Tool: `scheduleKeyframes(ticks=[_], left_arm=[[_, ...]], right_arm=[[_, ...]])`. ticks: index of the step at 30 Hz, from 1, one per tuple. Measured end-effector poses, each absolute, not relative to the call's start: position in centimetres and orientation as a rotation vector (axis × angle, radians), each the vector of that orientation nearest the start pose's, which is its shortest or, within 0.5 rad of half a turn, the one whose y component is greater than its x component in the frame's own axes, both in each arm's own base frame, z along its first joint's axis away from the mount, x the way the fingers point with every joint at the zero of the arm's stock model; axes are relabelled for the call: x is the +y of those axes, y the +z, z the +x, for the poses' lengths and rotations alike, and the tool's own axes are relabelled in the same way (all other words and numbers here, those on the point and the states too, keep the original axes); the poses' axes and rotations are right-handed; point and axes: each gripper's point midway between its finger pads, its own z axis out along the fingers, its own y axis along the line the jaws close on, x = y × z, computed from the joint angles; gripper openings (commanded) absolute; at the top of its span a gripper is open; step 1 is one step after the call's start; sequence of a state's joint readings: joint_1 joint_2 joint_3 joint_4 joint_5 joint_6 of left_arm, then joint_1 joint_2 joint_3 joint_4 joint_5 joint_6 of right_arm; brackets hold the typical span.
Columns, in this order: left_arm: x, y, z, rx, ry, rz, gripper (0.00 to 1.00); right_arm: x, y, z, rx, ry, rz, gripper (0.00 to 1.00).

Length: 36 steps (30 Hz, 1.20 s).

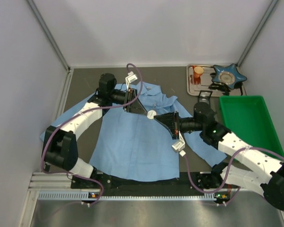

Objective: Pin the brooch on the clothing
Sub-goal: Open the brooch.

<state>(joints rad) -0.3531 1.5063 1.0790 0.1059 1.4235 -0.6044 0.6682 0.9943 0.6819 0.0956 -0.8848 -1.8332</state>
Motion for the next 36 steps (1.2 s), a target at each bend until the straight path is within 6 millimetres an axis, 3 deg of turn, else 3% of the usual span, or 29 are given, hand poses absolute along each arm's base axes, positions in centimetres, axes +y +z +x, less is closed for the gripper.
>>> scheduleKeyframes(ticks=[11,16,17,18,21,22,23,25,28,31,34,36], left_arm=[[-28.1,27.3,22.7,1.891,-1.98,0.907,0.22],[-28.2,27.2,22.8,1.9,-1.987,0.901,0.0],[-28.2,27.2,22.9,1.9,-1.988,0.9,0.0],[-28.2,27.3,22.9,1.902,-1.989,0.899,0.0],[-28.1,27.4,23.1,1.896,-1.981,0.895,0.0],[-28.1,27.4,23.3,1.897,-1.974,0.888,0.0],[-28.0,27.4,23.6,1.896,-1.965,0.879,0.0],[-27.7,27.4,24.6,1.876,-1.914,0.855,0.0],[-26.2,27.9,26.7,1.819,-1.803,0.784,0.0],[-24.8,29.0,28.4,1.736,-1.691,0.743,0.0],[-24.5,29.9,28.9,1.656,-1.616,0.745,0.0],[-24.6,30.2,29.0,1.609,-1.574,0.739,0.0]], right_arm=[[29.9,27.5,19.6,-0.097,-0.067,-1.724,0.0],[30.1,27.2,19.6,-0.105,-0.061,-1.73,0.0],[30.1,27.2,19.5,-0.108,-0.062,-1.73,0.0],[30.1,27.1,19.6,-0.106,-0.063,-1.732,0.04],[30.1,27.2,19.9,-0.083,-0.073,-1.733,0.41],[30.0,27.2,20.3,-0.057,-0.082,-1.733,0.62],[29.9,27.3,20.7,-0.035,-0.092,-1.731,0.7],[29.5,27.2,21.8,0.066,-0.106,-1.73,0.85],[28.5,27.0,23.9,0.302,-0.092,-1.718,0.93],[27.0,27.8,26.3,0.627,0.006,-1.655,0.94],[25.6,30.8,29.6,0.964,0.151,-1.495,0.94],[25.1,33.0,31.4,1.148,0.299,-1.358,0.89]])
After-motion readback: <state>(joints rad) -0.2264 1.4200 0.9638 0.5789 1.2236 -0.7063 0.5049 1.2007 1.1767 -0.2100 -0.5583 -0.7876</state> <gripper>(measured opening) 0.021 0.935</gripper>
